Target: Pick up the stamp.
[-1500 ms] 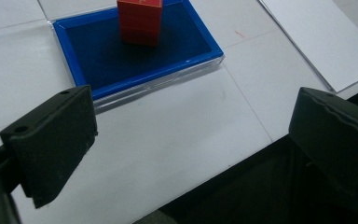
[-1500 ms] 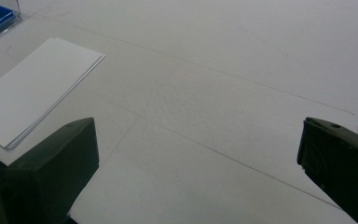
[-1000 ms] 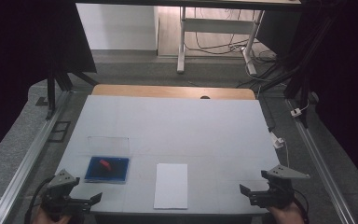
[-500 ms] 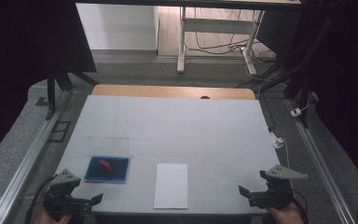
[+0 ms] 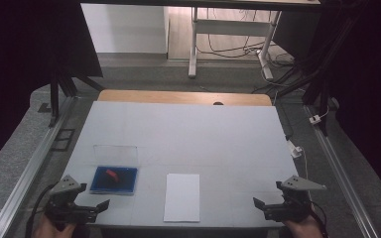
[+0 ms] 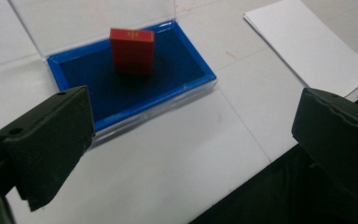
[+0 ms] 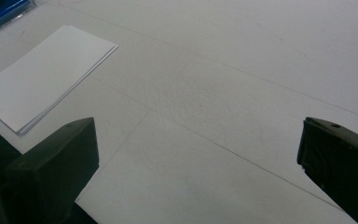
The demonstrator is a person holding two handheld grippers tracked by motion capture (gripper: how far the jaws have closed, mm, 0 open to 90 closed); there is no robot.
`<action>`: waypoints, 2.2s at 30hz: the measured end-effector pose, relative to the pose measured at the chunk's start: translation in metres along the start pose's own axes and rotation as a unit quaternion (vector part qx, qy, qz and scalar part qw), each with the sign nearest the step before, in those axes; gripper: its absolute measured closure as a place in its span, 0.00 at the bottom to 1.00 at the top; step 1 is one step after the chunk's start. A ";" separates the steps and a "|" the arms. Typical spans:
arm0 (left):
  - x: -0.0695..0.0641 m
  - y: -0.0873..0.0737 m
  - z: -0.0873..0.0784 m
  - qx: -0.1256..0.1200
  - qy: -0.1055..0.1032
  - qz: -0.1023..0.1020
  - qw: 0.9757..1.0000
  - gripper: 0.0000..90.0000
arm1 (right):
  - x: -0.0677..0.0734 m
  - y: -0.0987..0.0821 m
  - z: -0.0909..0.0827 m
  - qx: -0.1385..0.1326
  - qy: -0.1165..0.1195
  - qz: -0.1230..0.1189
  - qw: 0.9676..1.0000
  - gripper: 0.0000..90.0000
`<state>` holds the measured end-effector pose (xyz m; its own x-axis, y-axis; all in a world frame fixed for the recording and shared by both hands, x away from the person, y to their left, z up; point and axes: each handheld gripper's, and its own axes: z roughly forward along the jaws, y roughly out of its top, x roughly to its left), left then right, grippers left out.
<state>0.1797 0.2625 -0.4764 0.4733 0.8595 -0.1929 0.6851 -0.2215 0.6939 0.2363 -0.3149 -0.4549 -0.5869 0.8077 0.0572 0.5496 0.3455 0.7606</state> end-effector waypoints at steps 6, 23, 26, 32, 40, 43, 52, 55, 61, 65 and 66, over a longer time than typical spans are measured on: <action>0.003 0.003 0.008 -0.004 -0.003 0.005 1.000 0.00 | 0.000 0.000 0.000 0.001 0.001 -0.002 1.000 0.00; 0.013 0.021 0.036 0.017 0.035 0.021 0.999 0.00 | 0.001 0.000 0.001 0.005 0.004 -0.006 1.000 0.00; 0.016 0.024 0.042 0.024 0.041 0.019 0.999 0.00 | 0.001 0.000 0.001 0.006 0.004 -0.007 1.000 0.00; 0.018 0.034 0.051 0.035 0.051 0.021 0.998 0.00 | 0.001 0.001 0.002 0.008 0.004 -0.008 1.000 0.00; 0.025 0.044 0.070 0.061 0.049 0.031 0.996 0.00 | 0.001 0.001 0.002 0.011 0.005 -0.011 1.000 0.00; 0.028 0.046 0.073 0.070 0.057 0.038 0.995 0.01 | 0.002 0.001 0.002 0.012 0.006 -0.012 1.000 0.00; 0.034 0.048 0.073 0.077 0.055 0.039 0.995 0.30 | 0.002 0.001 0.003 0.013 0.006 -0.014 1.000 0.00; 0.034 0.048 0.073 0.082 0.055 0.041 0.994 0.40 | 0.002 0.001 0.003 0.013 0.007 -0.016 1.000 0.00; 0.033 0.049 0.074 0.091 0.047 0.046 0.994 0.63 | 0.002 0.001 0.003 0.014 0.007 -0.016 1.000 0.00; 0.030 0.051 0.074 0.096 0.055 0.050 0.993 0.65 | 0.003 0.001 0.003 0.015 0.008 -0.018 1.000 0.00; 0.030 0.051 0.074 0.096 0.057 0.052 0.992 0.65 | 0.003 0.001 0.003 0.015 0.008 -0.017 1.000 0.00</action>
<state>0.2695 0.2426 -0.4981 0.4886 0.8715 -0.0411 0.7343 -0.3853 0.5589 0.2370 -0.3110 -0.4562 -0.6154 0.7871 0.0416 0.5465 0.3881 0.7421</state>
